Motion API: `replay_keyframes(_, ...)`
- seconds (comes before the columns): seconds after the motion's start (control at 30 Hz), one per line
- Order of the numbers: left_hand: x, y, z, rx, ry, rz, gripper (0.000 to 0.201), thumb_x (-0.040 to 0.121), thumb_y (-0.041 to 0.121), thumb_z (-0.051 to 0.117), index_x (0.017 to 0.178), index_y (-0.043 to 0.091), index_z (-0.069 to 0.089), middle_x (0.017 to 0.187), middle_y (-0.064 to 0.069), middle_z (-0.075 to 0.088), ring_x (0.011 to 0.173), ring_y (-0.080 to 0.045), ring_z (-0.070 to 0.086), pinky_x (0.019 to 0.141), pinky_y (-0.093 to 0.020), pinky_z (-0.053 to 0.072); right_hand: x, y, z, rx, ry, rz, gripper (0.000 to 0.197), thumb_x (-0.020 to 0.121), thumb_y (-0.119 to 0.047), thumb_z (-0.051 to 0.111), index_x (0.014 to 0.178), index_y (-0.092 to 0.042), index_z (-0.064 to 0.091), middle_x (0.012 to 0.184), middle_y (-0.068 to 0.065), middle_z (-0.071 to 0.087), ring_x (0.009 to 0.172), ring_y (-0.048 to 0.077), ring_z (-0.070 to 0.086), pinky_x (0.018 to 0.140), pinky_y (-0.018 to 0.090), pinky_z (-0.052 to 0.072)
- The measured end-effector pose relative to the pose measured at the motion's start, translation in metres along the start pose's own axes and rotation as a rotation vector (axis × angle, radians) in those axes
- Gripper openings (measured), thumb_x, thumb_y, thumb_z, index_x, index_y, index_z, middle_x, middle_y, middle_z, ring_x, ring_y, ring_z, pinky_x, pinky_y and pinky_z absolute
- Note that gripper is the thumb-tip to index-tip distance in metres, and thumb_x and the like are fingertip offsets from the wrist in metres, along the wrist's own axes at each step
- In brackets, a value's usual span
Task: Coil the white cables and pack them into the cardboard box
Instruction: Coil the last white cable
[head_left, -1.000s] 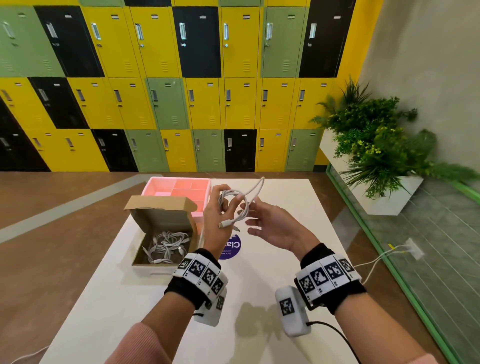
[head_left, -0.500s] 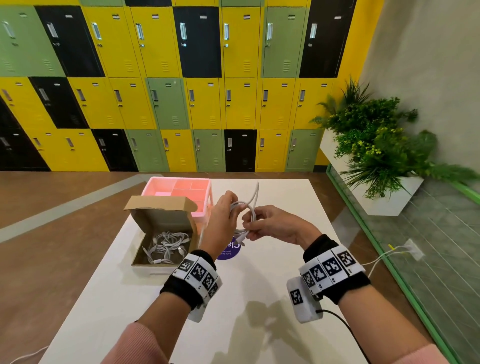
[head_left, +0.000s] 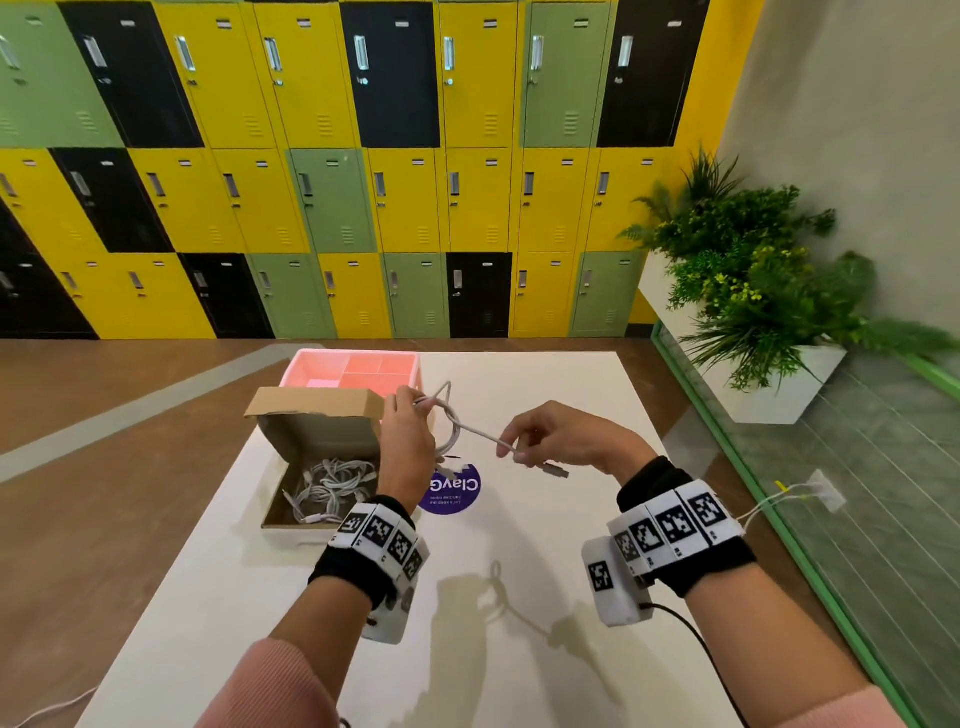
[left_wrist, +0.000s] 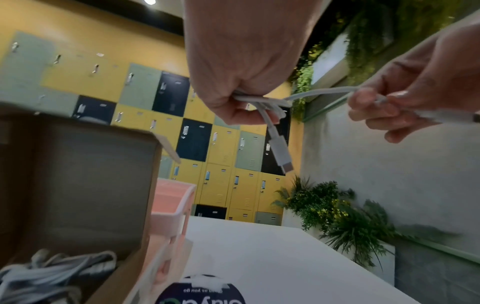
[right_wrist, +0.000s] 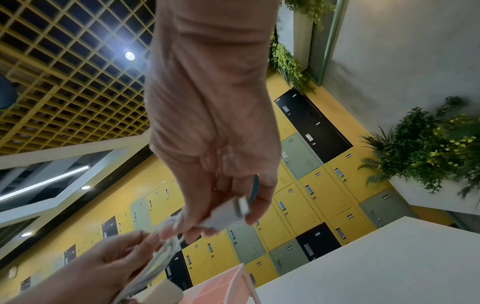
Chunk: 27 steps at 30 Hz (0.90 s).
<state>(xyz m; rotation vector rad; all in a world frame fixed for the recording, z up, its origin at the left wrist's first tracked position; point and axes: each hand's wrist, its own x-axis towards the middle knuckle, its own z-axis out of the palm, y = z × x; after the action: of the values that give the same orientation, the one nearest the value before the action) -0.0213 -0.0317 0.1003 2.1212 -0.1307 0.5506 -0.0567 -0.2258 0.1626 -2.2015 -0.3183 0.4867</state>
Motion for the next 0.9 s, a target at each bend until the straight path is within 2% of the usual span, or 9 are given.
replay_keyframes(0.1,0.002,-0.007,0.000,-0.025,0.008,-0.082,0.014,0.100,0.006,0.041,0.102,-0.003,0.052,0.097,-0.013,0.048,0.082,-0.020,0.044,0.061,-0.009,0.038,-0.006,-0.001,-0.006,-0.078,-0.035,-0.056,0.016,0.091,-0.006,0.058,0.095,-0.019,0.067,0.077,-0.004,0.057,0.069,0.007,0.049,0.057,0.011,0.037)
replay_keyframes(0.23,0.011,-0.024,-0.001,-0.056,0.030,-0.188,0.012,0.098,0.006,0.042,0.103,0.000,0.052,0.106,-0.017,0.058,0.093,-0.028,0.056,0.067,-0.027,0.044,-0.015,-0.005,-0.011,-0.061,-0.111,-0.151,0.011,0.093,-0.004,0.056,0.096,-0.013,0.062,0.074,-0.004,0.056,0.061,-0.001,0.050,0.058,0.006,0.035)
replay_keyframes(0.33,0.012,-0.023,-0.002,-0.066,0.044,-0.199,0.014,0.099,0.006,0.042,0.104,-0.001,0.053,0.108,-0.018,0.058,0.094,-0.027,0.056,0.065,-0.022,0.049,-0.017,-0.004,-0.013,-0.005,-0.146,-0.185,0.007,0.093,-0.003,0.055,0.095,-0.008,0.059,0.070,0.003,0.052,0.055,0.010,0.049,0.058,0.013,0.036)
replay_keyframes(0.4,0.011,-0.022,-0.002,-0.059,0.056,-0.190,0.015,0.099,0.005,0.042,0.105,-0.003,0.053,0.109,-0.021,0.057,0.092,-0.025,0.054,0.058,-0.010,0.047,-0.016,-0.003,-0.013,0.033,-0.173,-0.203,0.007,0.093,-0.001,0.053,0.094,-0.007,0.056,0.073,0.012,0.051,0.056,0.019,0.048,0.061,0.016,0.038)
replay_keyframes(0.5,0.009,-0.020,-0.002,-0.080,0.048,-0.178,0.015,0.098,-0.002,0.041,0.107,-0.002,0.053,0.108,-0.023,0.055,0.087,-0.023,0.052,0.052,-0.004,0.044,-0.014,-0.003,-0.011,0.083,-0.173,-0.214,0.012,0.094,0.001,0.050,0.093,-0.009,0.055,0.083,0.014,0.052,0.066,0.016,0.049,0.068,0.020,0.040)
replay_keyframes(0.6,0.006,-0.027,0.000,-0.005,-0.060,-0.059,0.037,0.091,-0.012,0.042,0.116,0.013,0.053,0.099,-0.017,0.050,0.081,-0.029,0.055,0.051,-0.015,0.047,-0.010,0.000,-0.011,0.122,-0.092,-0.194,0.012,0.095,0.000,0.049,0.094,-0.010,0.056,0.085,0.000,0.056,0.074,0.007,0.052,0.071,0.020,0.045)
replay_keyframes(0.7,0.001,-0.035,0.000,0.162,-0.256,0.016,0.061,0.083,-0.016,0.055,0.124,0.029,0.055,0.093,-0.008,0.040,0.076,-0.023,0.047,0.060,-0.027,0.049,-0.008,0.005,-0.013,0.170,0.036,-0.133,0.010,0.096,-0.003,0.050,0.095,-0.010,0.058,0.086,0.001,0.057,0.076,0.009,0.055,0.072,0.020,0.049)
replay_keyframes(0.83,-0.006,-0.030,-0.004,0.142,-0.349,0.126,0.041,0.092,-0.005,0.050,0.122,0.021,0.059,0.094,-0.005,0.038,0.080,-0.020,0.042,0.071,-0.028,0.040,-0.005,0.010,-0.013,0.223,0.145,-0.098,0.015,0.096,-0.001,0.047,0.092,-0.010,0.057,0.085,0.002,0.055,0.078,0.014,0.054,0.072,0.020,0.052)
replay_keyframes(0.9,-0.008,-0.027,-0.005,0.100,-0.395,0.154,0.031,0.099,0.009,0.045,0.124,0.021,0.058,0.096,-0.006,0.041,0.082,-0.019,0.044,0.075,-0.028,0.040,-0.004,0.012,-0.012,0.264,0.200,-0.088,0.017,0.097,-0.001,0.047,0.089,-0.012,0.058,0.084,0.003,0.054,0.076,0.013,0.055,0.070,0.020,0.051)
